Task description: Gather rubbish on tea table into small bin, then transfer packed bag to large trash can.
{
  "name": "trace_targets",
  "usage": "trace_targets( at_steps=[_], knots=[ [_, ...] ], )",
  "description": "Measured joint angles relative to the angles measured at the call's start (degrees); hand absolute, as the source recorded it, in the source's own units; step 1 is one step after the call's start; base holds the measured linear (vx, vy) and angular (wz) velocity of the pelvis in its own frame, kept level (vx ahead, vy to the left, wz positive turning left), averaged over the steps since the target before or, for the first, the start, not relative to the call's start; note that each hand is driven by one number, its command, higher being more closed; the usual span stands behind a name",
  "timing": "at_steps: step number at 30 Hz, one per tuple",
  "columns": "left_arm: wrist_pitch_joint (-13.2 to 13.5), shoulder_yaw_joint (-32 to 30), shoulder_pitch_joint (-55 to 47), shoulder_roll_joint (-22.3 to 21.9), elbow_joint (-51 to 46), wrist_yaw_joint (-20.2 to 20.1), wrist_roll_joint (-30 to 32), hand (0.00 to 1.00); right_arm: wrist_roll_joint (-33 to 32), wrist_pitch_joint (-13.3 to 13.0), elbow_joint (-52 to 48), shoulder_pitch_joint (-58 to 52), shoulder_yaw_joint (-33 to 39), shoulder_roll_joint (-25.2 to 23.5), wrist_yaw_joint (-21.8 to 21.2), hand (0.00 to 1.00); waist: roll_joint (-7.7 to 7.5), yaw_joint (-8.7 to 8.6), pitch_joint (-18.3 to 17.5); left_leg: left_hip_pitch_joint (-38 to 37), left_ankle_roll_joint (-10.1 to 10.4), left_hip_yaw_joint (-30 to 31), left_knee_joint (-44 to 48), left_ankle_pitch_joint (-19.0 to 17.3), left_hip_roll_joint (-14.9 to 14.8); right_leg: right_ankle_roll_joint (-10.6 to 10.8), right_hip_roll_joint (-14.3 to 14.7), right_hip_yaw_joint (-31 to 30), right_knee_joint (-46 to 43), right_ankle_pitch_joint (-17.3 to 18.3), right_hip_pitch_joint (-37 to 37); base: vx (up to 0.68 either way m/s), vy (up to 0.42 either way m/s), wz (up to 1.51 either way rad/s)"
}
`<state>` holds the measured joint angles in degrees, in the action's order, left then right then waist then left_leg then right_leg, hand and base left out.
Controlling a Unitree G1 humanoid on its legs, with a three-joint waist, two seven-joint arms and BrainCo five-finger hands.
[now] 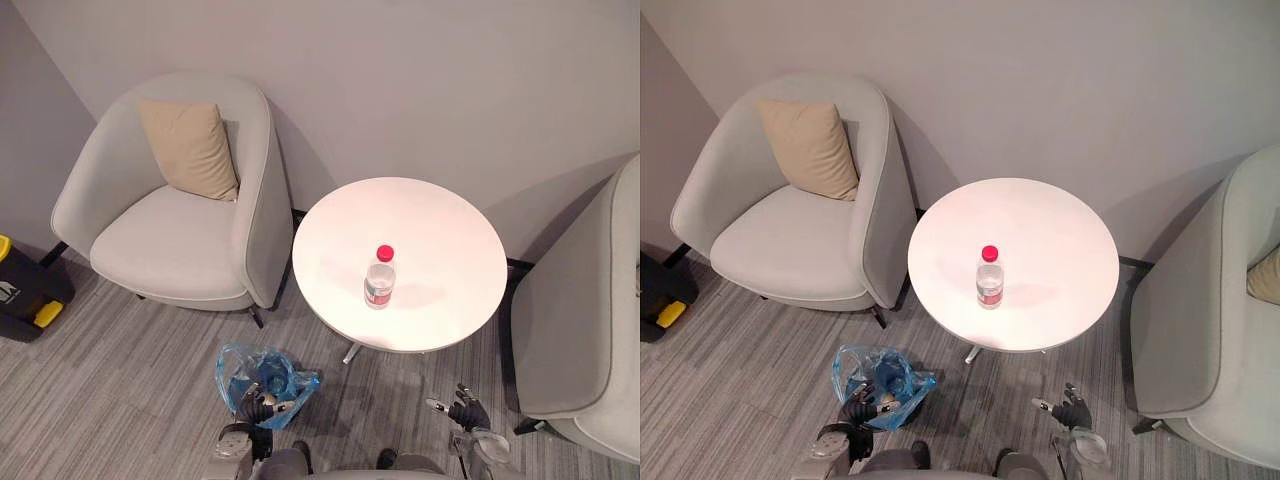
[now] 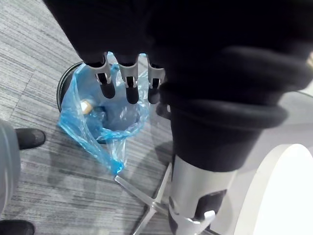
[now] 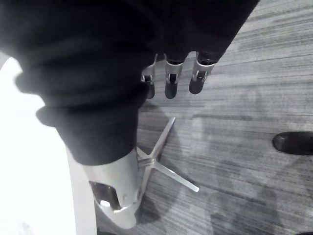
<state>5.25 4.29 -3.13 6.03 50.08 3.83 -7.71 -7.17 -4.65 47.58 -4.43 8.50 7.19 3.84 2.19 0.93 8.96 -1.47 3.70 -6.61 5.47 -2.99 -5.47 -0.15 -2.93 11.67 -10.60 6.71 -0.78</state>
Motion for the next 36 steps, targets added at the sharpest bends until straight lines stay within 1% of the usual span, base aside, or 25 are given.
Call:
trace_targets(
  at_steps=[3,5,10,12,14,17,20,23,27,29,31,36],
  knots=[
    [0.0,0.0,-0.2,0.0,0.1,0.0,0.1,0.00,1.2,0.0,-0.4,0.2,-0.1,0.0,0.4,0.00,-0.10,-0.02,0.0,-1.2,0.2,0.0,-3.4,1.9,0.0,-0.1,0.4,-0.2,0.6,-0.5,0.2,-0.04,-0.036,-0.03],
    [0.0,0.0,-0.8,0.1,0.1,0.0,0.1,0.00,1.9,0.1,-3.4,-0.6,-0.2,0.0,1.1,0.00,-0.32,-0.07,-0.2,-1.5,0.2,0.0,-5.0,2.5,-0.1,-0.2,0.7,-0.4,0.8,-0.7,0.3,-0.07,-0.031,-0.07],
    [0.0,-0.3,-1.0,0.3,-0.1,0.0,0.0,0.00,3.6,-0.1,-13.2,-2.9,-0.2,0.0,1.4,0.00,-1.23,-0.16,-1.1,-2.3,0.2,0.0,-5.9,2.8,-0.1,-0.2,0.9,-1.0,0.9,-0.8,0.3,-0.02,-0.009,-0.06],
    [0.0,-0.5,-1.3,0.8,-0.5,0.0,0.0,0.00,5.3,-0.7,-17.9,-3.9,-0.2,0.0,1.4,0.00,-1.84,-0.15,-1.9,-2.5,0.3,0.0,-7.1,3.2,0.0,-0.2,1.0,-1.2,1.5,-1.0,0.3,0.00,-0.005,-0.04],
    [0.0,-1.1,-2.2,1.2,-1.7,0.0,0.1,0.00,5.8,-1.3,-20.3,-4.0,-0.1,0.0,1.4,0.00,-2.13,-0.12,-2.1,-3.2,0.4,0.0,-7.6,3.4,0.0,-0.2,1.2,-1.4,2.1,-1.4,0.1,0.06,0.000,-0.05],
    [0.0,-2.5,-2.8,1.2,-2.2,0.0,0.1,0.00,7.3,-1.6,-23.4,-4.0,-0.1,0.0,1.3,0.00,-2.27,-0.09,-2.2,-3.4,0.4,0.0,-7.5,3.4,0.1,-0.2,1.2,-1.8,2.3,-1.5,0.0,0.03,0.003,-0.03],
    [0.0,-2.6,-3.2,1.4,-2.9,0.0,0.1,0.00,7.9,-1.6,-26.4,-4.0,-0.1,0.0,1.0,0.00,-2.27,-0.03,-2.2,-3.4,0.4,0.0,-7.5,3.4,0.2,-0.3,1.2,-2.1,2.5,-1.8,-0.1,0.01,0.001,-0.02],
    [0.0,-2.6,-3.6,1.4,-3.1,-0.1,0.1,0.00,7.9,-1.8,-28.9,-3.9,-0.2,0.2,0.9,0.00,-2.39,-0.04,-2.3,-3.4,0.3,0.1,-7.5,3.4,0.2,-0.1,1.2,-2.2,3.2,-2.3,-0.4,0.00,0.000,0.00],
    [0.1,-2.6,-4.7,1.4,-3.8,-0.2,0.1,0.00,7.7,-2.7,-29.0,-3.8,-1.3,1.1,0.8,0.00,-2.63,-0.04,-2.9,-3.3,0.3,0.3,-7.6,3.4,0.3,0.1,1.2,-2.2,4.7,-3.1,-0.9,-0.03,0.005,0.00],
    [0.1,-2.6,-5.4,1.4,-3.9,-0.5,0.1,0.00,7.7,-2.8,-29.6,-3.7,-2.8,2.5,0.5,0.00,-2.53,-0.02,-3.2,-3.0,0.3,0.6,-7.7,3.4,0.5,0.2,1.1,-2.1,5.2,-3.4,-0.9,-0.01,0.004,0.02],
    [0.1,-2.6,-6.0,1.4,-4.0,-1.3,0.0,0.00,7.5,-2.8,-30.3,-3.0,-2.8,2.9,-0.3,0.00,-2.22,-0.04,-3.4,-2.8,-0.1,1.3,-8.6,4.0,0.7,0.5,1.0,-1.6,6.0,-3.7,-0.8,-0.02,0.003,0.10],
    [0.1,-2.6,-6.0,1.5,-4.0,-1.3,0.0,0.00,6.5,-2.8,-30.3,-0.1,-3.0,4.3,-0.2,0.00,-2.12,0.09,-3.5,-2.0,-0.2,2.3,-9.5,4.5,0.8,0.5,1.0,-0.6,6.8,-3.8,-0.5,0.01,-0.004,0.11]
  ],
)
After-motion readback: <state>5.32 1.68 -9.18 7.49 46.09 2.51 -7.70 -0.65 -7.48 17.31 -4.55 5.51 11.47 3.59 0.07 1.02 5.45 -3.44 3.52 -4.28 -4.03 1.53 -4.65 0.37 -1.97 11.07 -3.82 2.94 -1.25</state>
